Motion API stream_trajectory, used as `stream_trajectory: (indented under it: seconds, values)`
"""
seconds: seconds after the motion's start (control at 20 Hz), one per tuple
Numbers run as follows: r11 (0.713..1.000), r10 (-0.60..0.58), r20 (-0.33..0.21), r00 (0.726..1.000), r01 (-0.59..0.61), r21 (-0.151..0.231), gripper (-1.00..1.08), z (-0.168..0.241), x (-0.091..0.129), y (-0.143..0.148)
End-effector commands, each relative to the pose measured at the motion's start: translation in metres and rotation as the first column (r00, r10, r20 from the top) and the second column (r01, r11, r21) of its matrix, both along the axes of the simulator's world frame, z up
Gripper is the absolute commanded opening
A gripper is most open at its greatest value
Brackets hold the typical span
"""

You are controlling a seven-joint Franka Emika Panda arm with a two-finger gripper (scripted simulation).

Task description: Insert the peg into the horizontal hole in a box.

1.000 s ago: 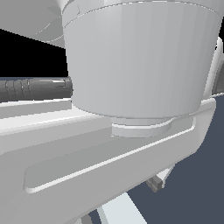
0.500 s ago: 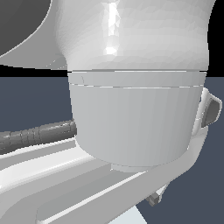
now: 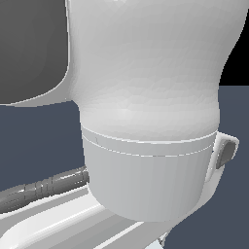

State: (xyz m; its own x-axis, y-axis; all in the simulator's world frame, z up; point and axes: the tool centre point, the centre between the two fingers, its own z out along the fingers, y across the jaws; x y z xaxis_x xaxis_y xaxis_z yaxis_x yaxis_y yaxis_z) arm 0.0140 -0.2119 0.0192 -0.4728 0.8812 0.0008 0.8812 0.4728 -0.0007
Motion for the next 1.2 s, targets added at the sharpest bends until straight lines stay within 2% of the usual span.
stream_trajectory:
  seconds: [0.0, 0.65, 1.15]
  values:
    - [1.0, 0.0, 0.001, 1.0, 0.0, 0.0, -1.0, 0.0, 0.0, 0.0]
    - [1.0, -0.011, 0.0, 1.0, 0.011, 0.0, -1.0, 0.002, -0.001, 0.005]
    - [0.995, -0.099, 0.001, 0.995, 0.099, 0.0, -1.0, 0.018, -0.012, 0.047]
